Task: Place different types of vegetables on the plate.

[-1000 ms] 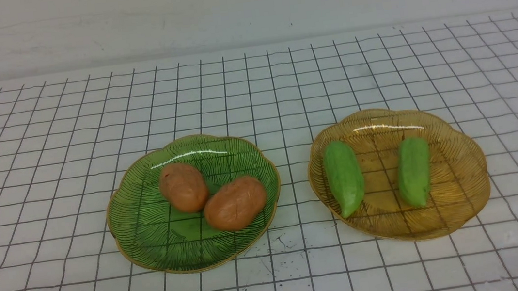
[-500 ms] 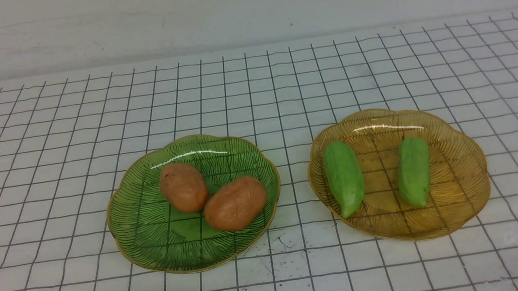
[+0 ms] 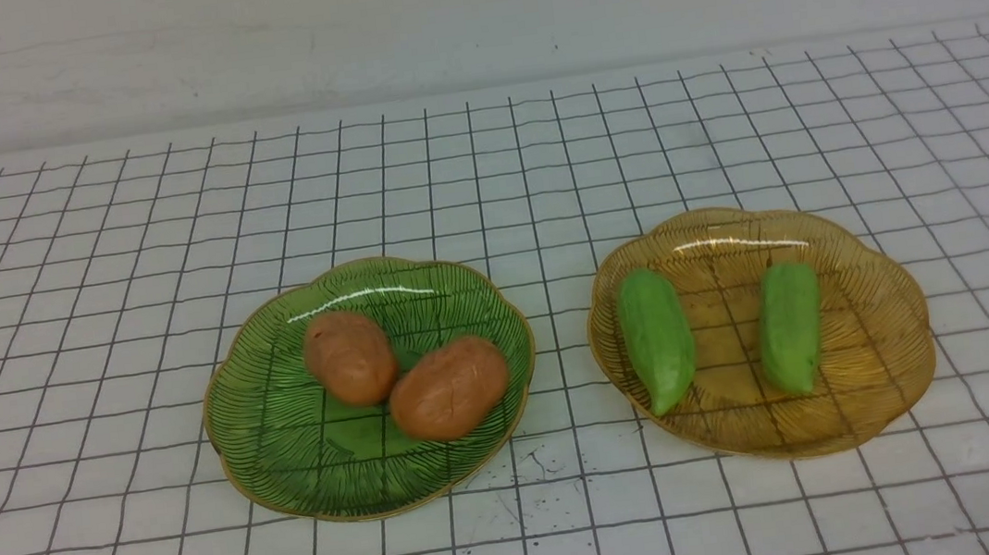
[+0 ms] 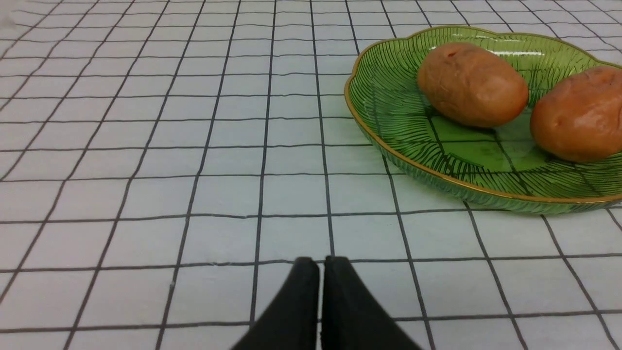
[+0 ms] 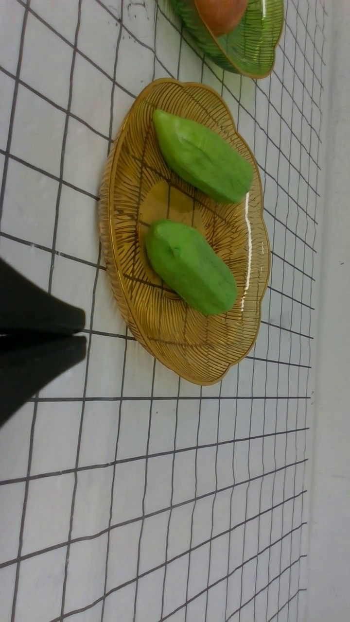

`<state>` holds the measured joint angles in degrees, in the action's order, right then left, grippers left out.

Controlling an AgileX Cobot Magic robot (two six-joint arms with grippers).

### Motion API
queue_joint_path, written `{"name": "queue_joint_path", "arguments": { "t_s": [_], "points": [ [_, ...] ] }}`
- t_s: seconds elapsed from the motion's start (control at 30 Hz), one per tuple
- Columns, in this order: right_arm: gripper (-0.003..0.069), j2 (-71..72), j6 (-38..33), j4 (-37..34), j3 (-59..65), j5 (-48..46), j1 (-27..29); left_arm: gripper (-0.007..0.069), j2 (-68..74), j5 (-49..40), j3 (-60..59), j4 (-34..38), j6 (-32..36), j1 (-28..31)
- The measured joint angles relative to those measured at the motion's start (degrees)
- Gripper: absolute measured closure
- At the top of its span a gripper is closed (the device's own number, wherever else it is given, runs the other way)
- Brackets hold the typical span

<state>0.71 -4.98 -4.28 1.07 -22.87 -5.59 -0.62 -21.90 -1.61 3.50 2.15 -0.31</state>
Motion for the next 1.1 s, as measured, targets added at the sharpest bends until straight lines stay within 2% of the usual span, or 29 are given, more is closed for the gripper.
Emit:
{"name": "queue_joint_path", "arguments": {
  "t_s": [1.1],
  "points": [
    [0.0674,0.0,1.1,0.0,0.0,0.0,0.0,0.0631,0.0,-0.1,0.0,0.0,0.0,0.0]
  ]
}}
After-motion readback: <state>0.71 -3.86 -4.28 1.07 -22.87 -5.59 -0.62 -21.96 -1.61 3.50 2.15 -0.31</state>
